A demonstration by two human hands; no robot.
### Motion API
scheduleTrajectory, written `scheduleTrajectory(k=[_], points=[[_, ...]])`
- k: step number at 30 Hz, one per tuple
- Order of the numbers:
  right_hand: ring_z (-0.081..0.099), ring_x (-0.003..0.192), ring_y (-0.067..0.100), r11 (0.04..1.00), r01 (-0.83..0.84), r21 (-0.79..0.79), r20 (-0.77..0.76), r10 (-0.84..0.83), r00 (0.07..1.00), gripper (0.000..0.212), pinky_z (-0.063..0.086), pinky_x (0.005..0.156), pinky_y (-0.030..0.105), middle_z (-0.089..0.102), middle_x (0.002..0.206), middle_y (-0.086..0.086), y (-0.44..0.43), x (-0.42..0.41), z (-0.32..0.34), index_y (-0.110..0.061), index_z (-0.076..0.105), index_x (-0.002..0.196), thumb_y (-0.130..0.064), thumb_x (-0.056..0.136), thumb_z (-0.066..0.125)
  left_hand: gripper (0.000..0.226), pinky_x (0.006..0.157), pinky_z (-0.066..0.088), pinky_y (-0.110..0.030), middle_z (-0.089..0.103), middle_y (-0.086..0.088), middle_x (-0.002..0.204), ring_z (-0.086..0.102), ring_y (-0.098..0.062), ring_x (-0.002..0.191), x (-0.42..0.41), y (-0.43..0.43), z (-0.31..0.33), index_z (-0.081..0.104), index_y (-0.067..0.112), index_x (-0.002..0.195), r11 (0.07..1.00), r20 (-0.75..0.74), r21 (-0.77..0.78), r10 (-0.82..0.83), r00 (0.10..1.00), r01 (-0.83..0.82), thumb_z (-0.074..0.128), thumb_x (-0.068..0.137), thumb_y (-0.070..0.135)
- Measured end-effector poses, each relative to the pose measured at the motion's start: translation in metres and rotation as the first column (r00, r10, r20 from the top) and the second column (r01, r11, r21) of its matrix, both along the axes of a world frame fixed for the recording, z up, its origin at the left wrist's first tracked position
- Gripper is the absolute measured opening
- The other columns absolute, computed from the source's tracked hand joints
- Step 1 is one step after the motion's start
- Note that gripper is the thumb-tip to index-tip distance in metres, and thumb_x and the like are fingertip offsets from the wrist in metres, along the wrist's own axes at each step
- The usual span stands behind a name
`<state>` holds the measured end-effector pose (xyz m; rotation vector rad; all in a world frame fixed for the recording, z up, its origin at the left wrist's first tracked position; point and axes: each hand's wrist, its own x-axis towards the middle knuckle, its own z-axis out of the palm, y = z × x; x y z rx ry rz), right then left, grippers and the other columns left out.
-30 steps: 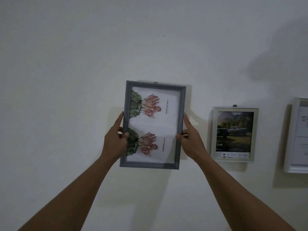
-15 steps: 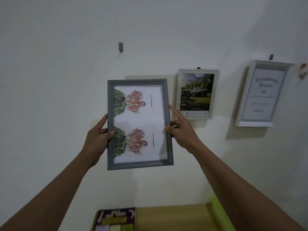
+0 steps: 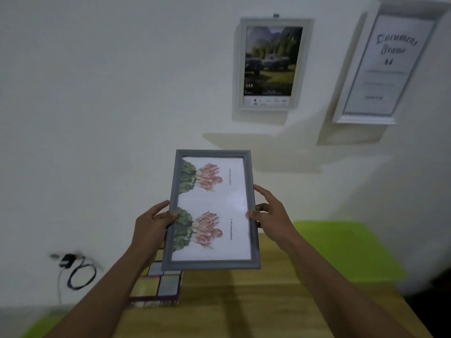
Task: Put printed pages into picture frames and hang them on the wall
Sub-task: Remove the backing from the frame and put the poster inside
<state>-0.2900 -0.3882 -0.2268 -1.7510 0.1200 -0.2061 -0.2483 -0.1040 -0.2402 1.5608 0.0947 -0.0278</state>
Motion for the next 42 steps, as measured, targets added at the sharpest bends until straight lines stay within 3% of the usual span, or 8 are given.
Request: scheduleTrajectory(k=[4, 8, 18, 22, 26, 30, 36, 42], points=[[0.06, 0.075, 0.017, 0.998, 0.046, 0.041, -0.105, -0.041, 0.994, 0.062, 0.055, 0.075, 0.034, 0.058, 0.079, 0.005, -0.009, -0.013, -0.053, -0.036, 0.052, 0.136, 0.002, 0.089, 0.065, 0.044, 0.07, 0.058, -0.029, 0.074, -0.003, 0.1, 0.071, -0.018, 0.084, -0.016, -0.011, -0.04, 0.061, 0.033, 0.127, 0.997, -0.078, 0.014, -0.073, 0.994, 0.075, 0.061, 0.092, 0.006], [0.057, 0.075, 0.021, 0.995, 0.076, 0.06, -0.203, -0.062, 0.977, 0.062, 0.052, 0.072, 0.033, 0.06, 0.077, 0.006, -0.015, -0.022, -0.104, -0.034, 0.051, 0.138, 0.002, 0.089, 0.064, 0.07, 0.091, 0.047, -0.038, 0.069, -0.004, 0.115, 0.065, -0.026, 0.105, -0.023, -0.012, -0.085, 0.051, 0.048, 0.133, 0.974, -0.217, 0.056, -0.201, 0.955, 0.218, 0.058, 0.089, -0.005], [0.066, 0.082, 0.019, 0.992, 0.082, 0.091, -0.418, -0.037, 0.908, 0.065, 0.055, 0.072, 0.028, 0.07, 0.093, 0.012, -0.015, -0.013, -0.192, -0.028, 0.046, 0.145, 0.0, 0.09, 0.066, 0.065, 0.066, 0.051, -0.028, 0.071, -0.008, 0.11, 0.068, -0.029, 0.098, -0.032, -0.019, -0.146, 0.052, 0.037, 0.137, 0.975, -0.267, 0.102, -0.163, 0.95, 0.196, 0.061, 0.088, -0.004], [0.057, 0.111, 0.017, 0.972, -0.021, -0.234, -0.389, -0.074, 0.918, 0.056, 0.047, 0.086, 0.026, 0.056, 0.132, 0.001, 0.001, 0.005, -0.196, -0.019, 0.04, 0.149, -0.016, 0.097, 0.06, 0.068, 0.066, 0.058, -0.024, 0.069, -0.006, 0.116, 0.069, -0.02, 0.096, -0.031, -0.032, -0.144, 0.045, 0.028, 0.143, 0.946, -0.14, 0.265, -0.153, 0.978, 0.186, 0.064, 0.086, -0.005], [0.059, 0.109, 0.017, 0.997, -0.048, -0.055, -0.306, 0.029, 0.952, 0.049, 0.055, 0.088, 0.038, 0.053, 0.131, 0.002, 0.03, 0.03, -0.166, -0.029, 0.043, 0.142, -0.044, 0.097, 0.056, 0.067, 0.066, 0.059, -0.019, 0.063, -0.001, 0.118, 0.065, -0.022, 0.104, -0.035, -0.057, -0.131, 0.046, 0.022, 0.143, 0.875, 0.031, 0.448, -0.219, 0.975, 0.182, 0.067, 0.085, -0.002], [0.059, 0.119, 0.02, 0.997, -0.032, 0.068, -0.329, 0.052, 0.943, 0.084, 0.056, 0.092, 0.048, 0.052, 0.14, -0.004, 0.043, 0.043, -0.133, -0.037, 0.032, 0.144, -0.074, 0.075, 0.062, 0.063, 0.067, 0.062, -0.035, 0.063, -0.004, 0.122, 0.068, -0.023, 0.102, -0.041, -0.08, -0.126, 0.047, 0.016, 0.14, 0.845, 0.091, 0.479, -0.319, 0.943, 0.239, 0.071, 0.083, 0.005], [0.063, 0.072, 0.02, 1.0, 0.03, 0.004, -0.308, -0.027, 0.951, 0.049, 0.057, 0.058, 0.038, 0.059, 0.092, 0.004, 0.011, 0.034, -0.126, -0.031, 0.034, 0.137, -0.026, 0.094, 0.057, 0.055, 0.085, 0.057, -0.027, 0.069, 0.013, 0.115, 0.066, 0.003, 0.097, -0.059, -0.118, -0.134, 0.061, 0.029, 0.127, 0.819, 0.186, 0.518, -0.387, 0.903, 0.245, 0.077, 0.074, 0.026], [0.064, 0.08, 0.024, 0.994, 0.006, 0.11, -0.332, 0.031, 0.943, 0.057, 0.051, 0.061, 0.034, 0.064, 0.103, 0.006, -0.033, 0.018, -0.146, -0.047, 0.027, 0.136, -0.006, 0.1, 0.043, 0.044, 0.085, 0.05, -0.024, 0.068, -0.001, 0.118, 0.061, -0.007, 0.105, -0.052, -0.127, -0.177, 0.061, 0.016, 0.127, 0.826, 0.21, 0.556, -0.246, 0.946, 0.092, 0.066, 0.087, 0.033]])
